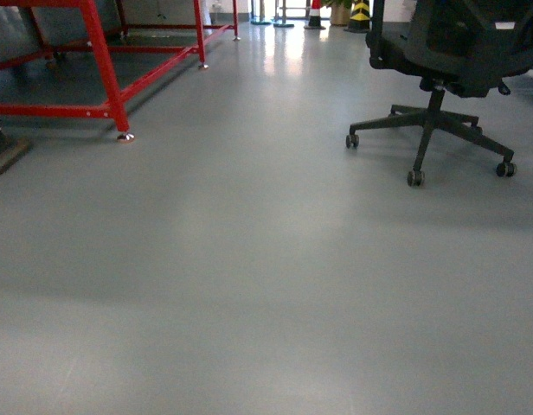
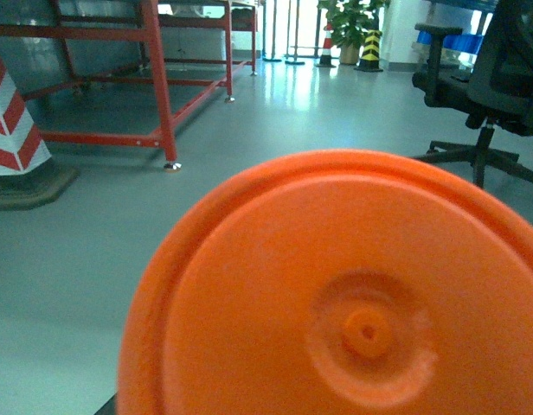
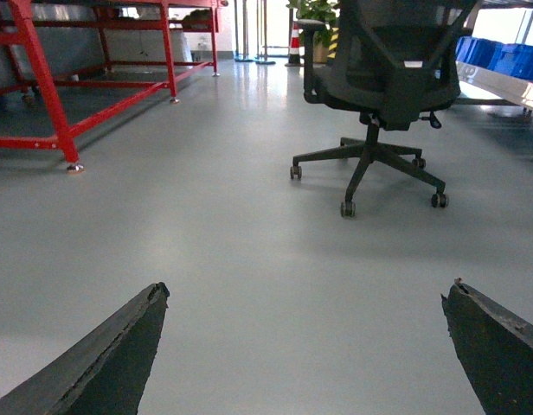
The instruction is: Pick capacitor and pack into box
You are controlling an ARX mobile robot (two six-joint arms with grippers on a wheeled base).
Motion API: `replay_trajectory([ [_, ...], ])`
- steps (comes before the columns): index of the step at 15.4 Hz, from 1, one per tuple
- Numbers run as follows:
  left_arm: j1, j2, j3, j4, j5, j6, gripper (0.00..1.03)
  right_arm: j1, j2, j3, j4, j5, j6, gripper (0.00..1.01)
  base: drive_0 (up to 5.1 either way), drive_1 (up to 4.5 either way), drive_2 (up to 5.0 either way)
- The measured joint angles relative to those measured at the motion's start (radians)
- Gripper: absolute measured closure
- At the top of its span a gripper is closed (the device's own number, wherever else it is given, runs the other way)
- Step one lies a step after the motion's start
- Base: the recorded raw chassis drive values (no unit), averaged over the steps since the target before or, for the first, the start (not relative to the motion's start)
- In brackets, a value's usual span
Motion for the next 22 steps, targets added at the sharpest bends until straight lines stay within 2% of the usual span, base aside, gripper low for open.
replay_trajectory([
  [22,0.0,0.0,0.0,0.002,0.002,0.0,0.59,0.0,0.0,0.0,-0.005,0.0,0.0,0.03,-5.0,2.43,2.4],
])
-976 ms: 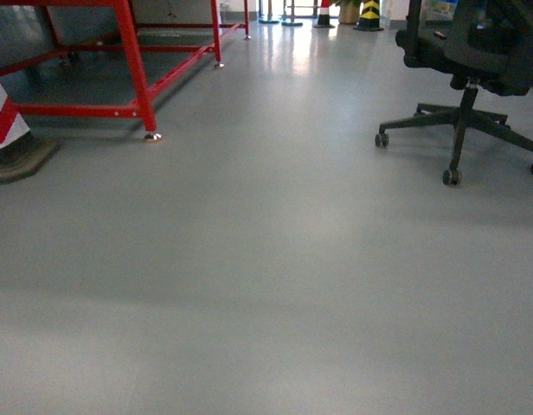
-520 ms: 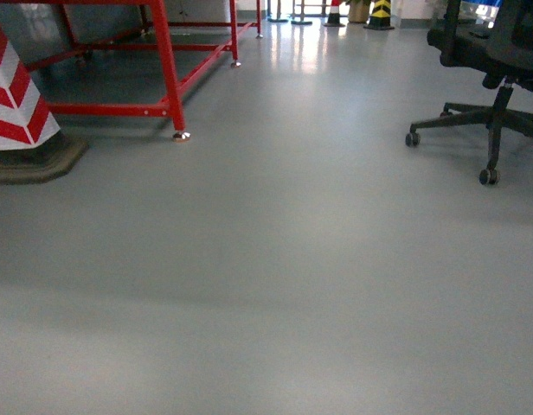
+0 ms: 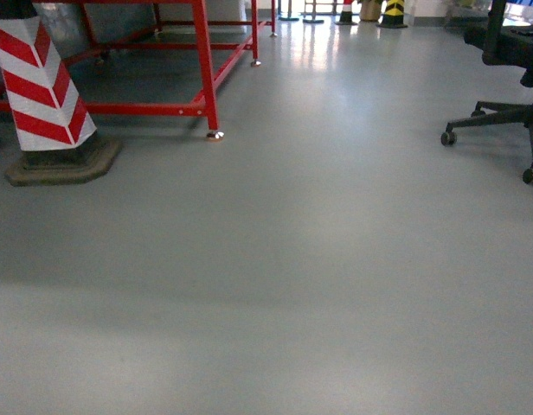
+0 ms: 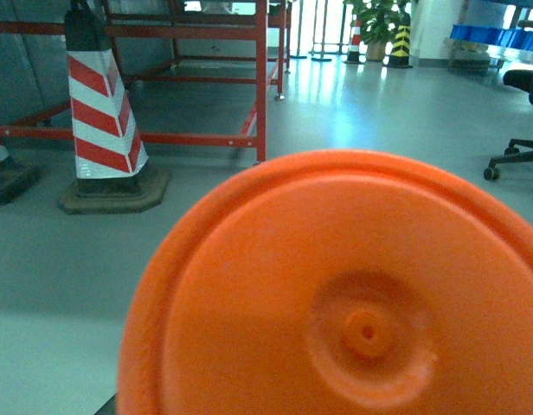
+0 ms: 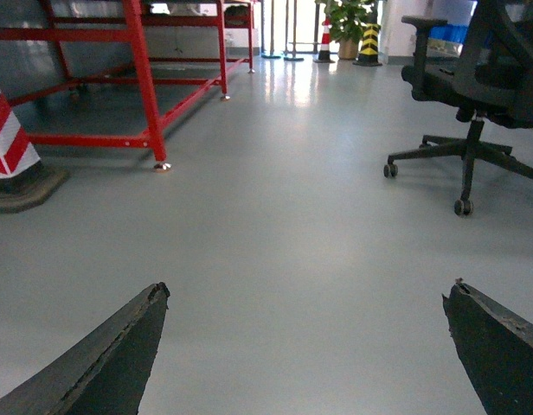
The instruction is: Pick capacitor and pack into box
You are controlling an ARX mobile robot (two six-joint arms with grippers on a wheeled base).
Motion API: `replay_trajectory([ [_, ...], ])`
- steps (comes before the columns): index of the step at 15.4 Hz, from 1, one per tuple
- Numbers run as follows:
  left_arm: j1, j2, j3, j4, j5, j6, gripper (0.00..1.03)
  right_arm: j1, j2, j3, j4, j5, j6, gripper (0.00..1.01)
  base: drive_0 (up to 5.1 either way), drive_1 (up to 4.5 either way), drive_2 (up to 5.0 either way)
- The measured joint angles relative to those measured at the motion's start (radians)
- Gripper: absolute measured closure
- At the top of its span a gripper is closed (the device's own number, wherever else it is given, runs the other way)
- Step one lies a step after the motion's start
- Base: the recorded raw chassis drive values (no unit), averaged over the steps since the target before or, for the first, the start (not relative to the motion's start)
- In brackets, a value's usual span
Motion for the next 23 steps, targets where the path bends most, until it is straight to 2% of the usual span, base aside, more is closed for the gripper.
replay_trajectory([
  [23,0.0,0.0,0.0,0.0,0.0,0.0,0.59,0.0,0.0,0.0,0.005,0.0,0.0,0.03,-5.0,2.46,2.5],
])
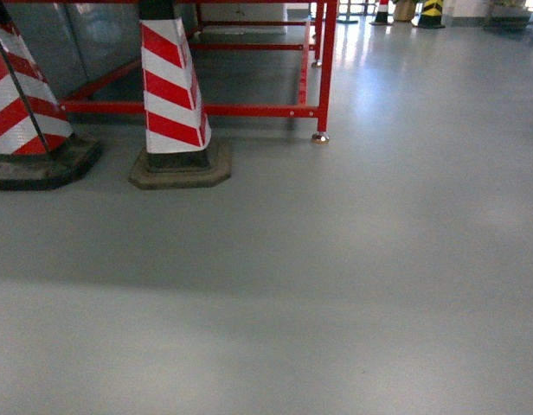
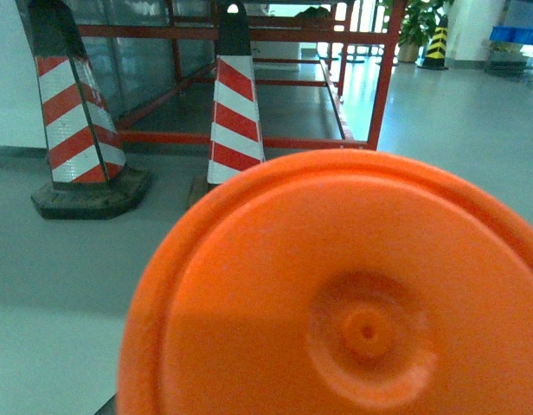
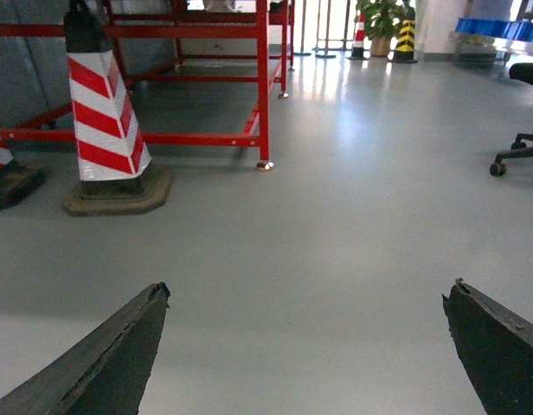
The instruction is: Pick capacitor and pack into box
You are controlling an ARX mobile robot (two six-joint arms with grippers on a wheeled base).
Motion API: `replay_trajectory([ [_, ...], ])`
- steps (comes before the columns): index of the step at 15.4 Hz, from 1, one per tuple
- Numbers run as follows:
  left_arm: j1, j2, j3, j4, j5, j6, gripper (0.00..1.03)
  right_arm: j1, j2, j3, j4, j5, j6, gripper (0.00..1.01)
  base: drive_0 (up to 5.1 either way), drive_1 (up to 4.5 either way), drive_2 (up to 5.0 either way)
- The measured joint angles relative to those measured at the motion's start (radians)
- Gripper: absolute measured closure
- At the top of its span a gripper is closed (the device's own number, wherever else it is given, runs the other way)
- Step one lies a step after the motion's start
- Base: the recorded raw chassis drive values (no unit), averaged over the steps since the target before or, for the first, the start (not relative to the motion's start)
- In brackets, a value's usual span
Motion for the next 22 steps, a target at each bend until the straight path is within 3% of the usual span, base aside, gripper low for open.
replay_trajectory([
  [16,0.0,0.0,0.0,0.001,0.0,0.0,0.59,0.0,0.0,0.0,-0.003,0.0,0.0,0.03,-5.2,2.3,2.3],
  [22,0.0,0.0,0.0,-0.002,-0.001,0.0,0.59,0.0,0.0,0.0,-0.005,-0.003,0.0,0.03,0.0,0.68,-0.7],
])
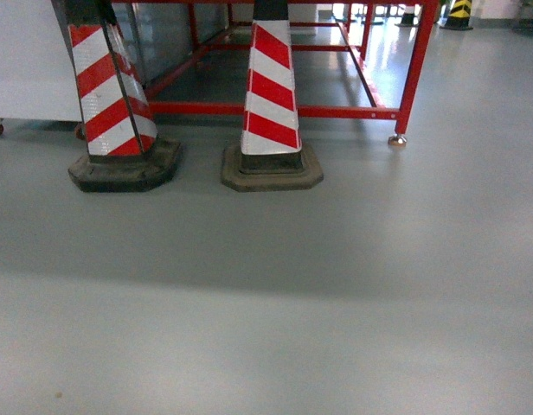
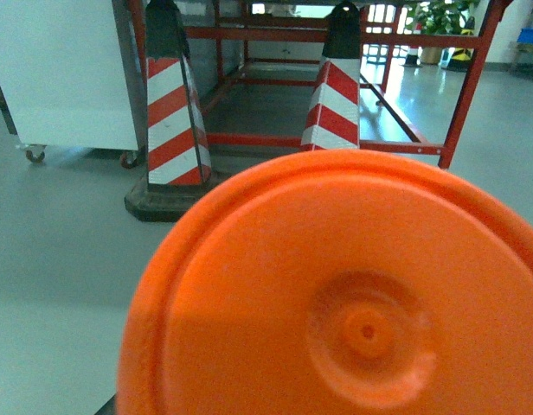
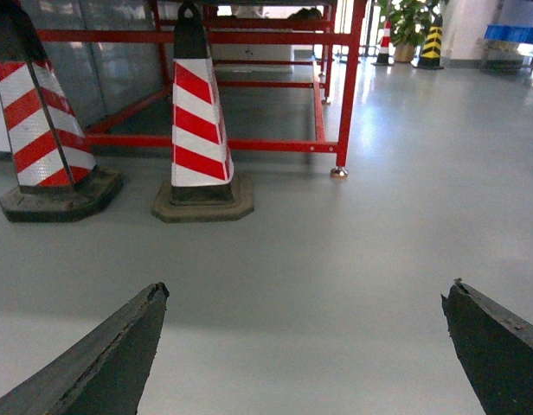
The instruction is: Pick capacitor and pack into box
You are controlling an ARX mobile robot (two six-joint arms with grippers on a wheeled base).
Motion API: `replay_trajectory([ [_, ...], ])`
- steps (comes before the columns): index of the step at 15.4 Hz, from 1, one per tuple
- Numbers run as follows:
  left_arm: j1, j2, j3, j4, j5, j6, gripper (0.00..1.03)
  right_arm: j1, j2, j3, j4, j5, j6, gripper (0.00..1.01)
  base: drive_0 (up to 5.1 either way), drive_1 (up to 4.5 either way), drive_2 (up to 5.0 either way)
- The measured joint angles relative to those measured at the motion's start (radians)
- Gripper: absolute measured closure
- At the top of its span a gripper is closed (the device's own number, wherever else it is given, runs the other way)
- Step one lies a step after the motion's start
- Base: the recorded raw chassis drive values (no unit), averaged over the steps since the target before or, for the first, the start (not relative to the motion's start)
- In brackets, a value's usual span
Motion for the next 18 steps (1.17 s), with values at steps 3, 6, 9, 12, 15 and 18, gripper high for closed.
replay_trajectory([
  [3,0.0,0.0,0.0,0.002,0.0,0.0,0.59,0.0,0.0,0.0,0.002,0.001,0.0,0.03,0.1,4.15,-3.9],
  [6,0.0,0.0,0.0,-0.002,0.0,0.0,0.59,0.0,0.0,0.0,-0.001,0.002,0.0,0.03,0.1,4.14,-4.0],
  [9,0.0,0.0,0.0,0.002,0.001,0.0,0.59,0.0,0.0,0.0,0.0,0.002,0.0,0.03,0.2,4.23,-3.9],
  [12,0.0,0.0,0.0,0.002,0.001,0.0,0.59,0.0,0.0,0.0,0.0,0.002,0.0,0.03,0.1,4.12,-3.9],
  [15,0.0,0.0,0.0,0.002,0.001,0.0,0.59,0.0,0.0,0.0,0.003,0.003,0.0,0.03,0.1,4.12,-3.9],
  [18,0.0,0.0,0.0,0.002,0.001,0.0,0.59,0.0,0.0,0.0,0.0,0.002,0.0,0.03,0.1,4.13,-3.9],
])
